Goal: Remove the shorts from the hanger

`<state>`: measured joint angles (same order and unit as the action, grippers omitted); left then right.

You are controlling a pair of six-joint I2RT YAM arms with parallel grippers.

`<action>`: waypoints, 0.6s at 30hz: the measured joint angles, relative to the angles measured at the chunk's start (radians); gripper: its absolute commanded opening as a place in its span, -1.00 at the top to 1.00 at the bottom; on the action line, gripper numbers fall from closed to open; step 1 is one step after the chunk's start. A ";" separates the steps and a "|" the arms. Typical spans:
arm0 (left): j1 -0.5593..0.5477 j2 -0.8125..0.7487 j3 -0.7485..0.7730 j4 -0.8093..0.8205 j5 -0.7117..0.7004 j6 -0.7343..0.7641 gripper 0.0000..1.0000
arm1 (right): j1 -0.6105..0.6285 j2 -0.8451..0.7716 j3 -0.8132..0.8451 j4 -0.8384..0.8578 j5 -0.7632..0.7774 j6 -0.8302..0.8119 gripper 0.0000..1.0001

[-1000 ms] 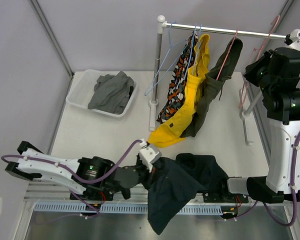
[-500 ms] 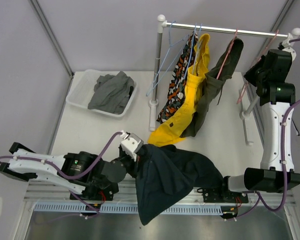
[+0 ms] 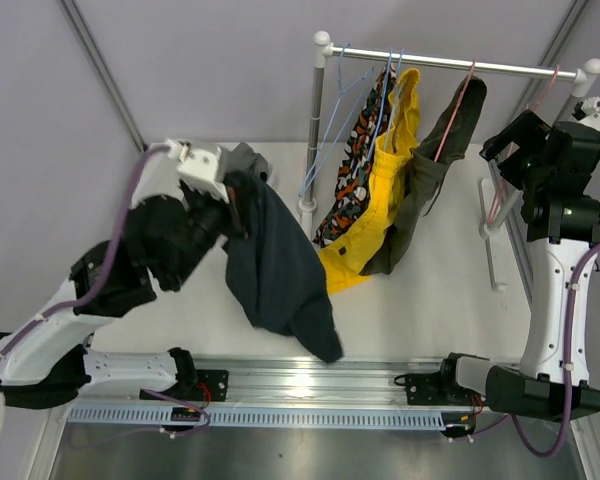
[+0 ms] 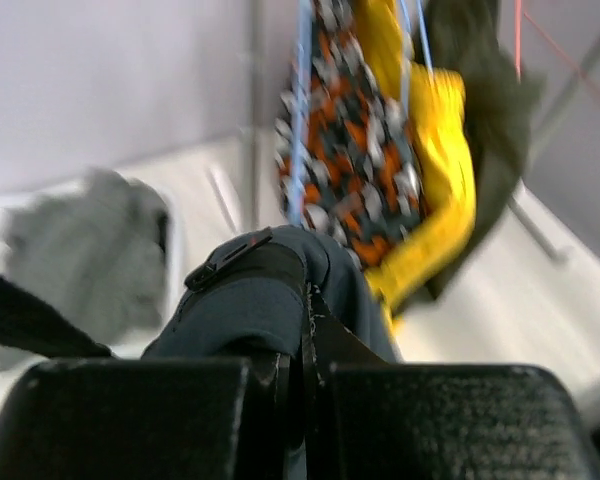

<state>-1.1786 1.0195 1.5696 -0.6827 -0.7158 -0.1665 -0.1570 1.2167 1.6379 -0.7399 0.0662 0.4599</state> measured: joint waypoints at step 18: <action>0.775 0.614 0.927 0.046 0.199 0.254 1.00 | -0.005 -0.242 -0.185 -0.008 -0.095 0.038 -0.99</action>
<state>-0.4034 1.6333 2.4962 -0.6365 -0.5171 0.0872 -0.1616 0.9749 1.4528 -0.7475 -0.0288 0.4980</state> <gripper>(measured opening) 0.022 0.993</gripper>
